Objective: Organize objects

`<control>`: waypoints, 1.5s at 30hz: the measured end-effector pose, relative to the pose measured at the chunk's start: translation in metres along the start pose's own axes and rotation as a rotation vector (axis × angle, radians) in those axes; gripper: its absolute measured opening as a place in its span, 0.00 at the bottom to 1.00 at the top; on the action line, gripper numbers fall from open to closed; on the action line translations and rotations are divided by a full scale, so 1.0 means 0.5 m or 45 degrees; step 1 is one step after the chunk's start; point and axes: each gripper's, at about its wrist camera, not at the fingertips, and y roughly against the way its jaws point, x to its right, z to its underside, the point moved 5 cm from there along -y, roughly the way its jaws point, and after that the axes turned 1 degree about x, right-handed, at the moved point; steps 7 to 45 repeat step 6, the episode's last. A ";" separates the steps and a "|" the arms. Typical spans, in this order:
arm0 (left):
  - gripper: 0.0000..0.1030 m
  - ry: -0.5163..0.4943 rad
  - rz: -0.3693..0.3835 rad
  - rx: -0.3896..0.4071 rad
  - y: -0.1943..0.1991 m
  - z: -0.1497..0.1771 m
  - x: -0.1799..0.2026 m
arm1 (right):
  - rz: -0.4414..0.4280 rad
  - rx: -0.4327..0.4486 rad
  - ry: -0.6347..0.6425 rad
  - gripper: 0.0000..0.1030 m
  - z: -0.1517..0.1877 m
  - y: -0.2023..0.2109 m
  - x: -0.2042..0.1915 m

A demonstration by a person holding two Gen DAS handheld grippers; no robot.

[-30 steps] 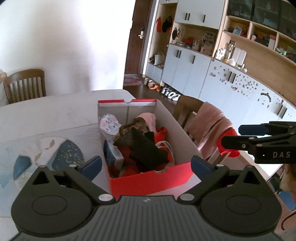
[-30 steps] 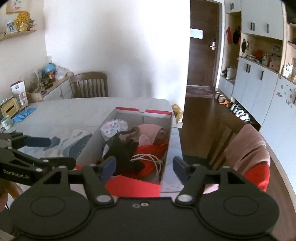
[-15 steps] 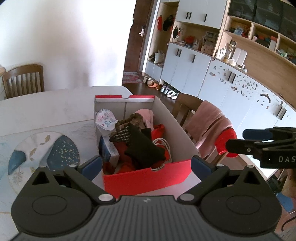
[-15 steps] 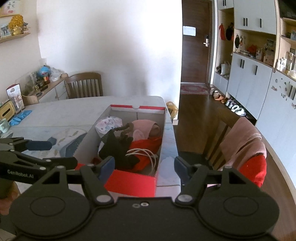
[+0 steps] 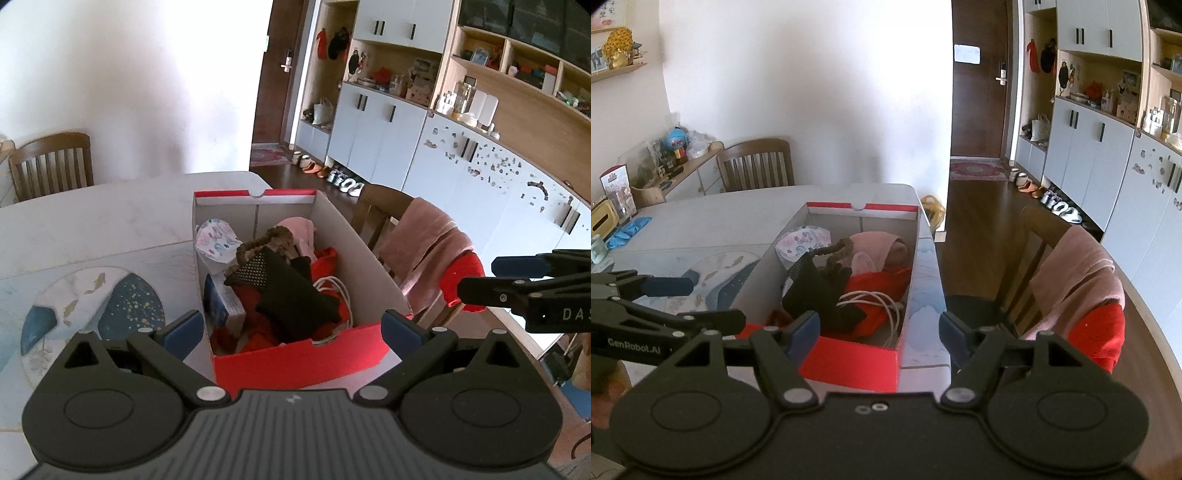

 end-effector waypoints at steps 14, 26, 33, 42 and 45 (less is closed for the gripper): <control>1.00 -0.001 -0.001 0.003 -0.004 -0.008 -0.011 | 0.003 -0.012 -0.005 0.69 -0.005 -0.011 0.002; 1.00 -0.001 -0.001 0.003 -0.004 -0.008 -0.011 | 0.003 -0.012 -0.005 0.69 -0.005 -0.011 0.002; 1.00 -0.001 -0.001 0.003 -0.004 -0.008 -0.011 | 0.003 -0.012 -0.005 0.69 -0.005 -0.011 0.002; 1.00 -0.001 -0.001 0.003 -0.004 -0.008 -0.011 | 0.003 -0.012 -0.005 0.69 -0.005 -0.011 0.002; 1.00 -0.001 -0.001 0.003 -0.004 -0.008 -0.011 | 0.003 -0.012 -0.005 0.69 -0.005 -0.011 0.002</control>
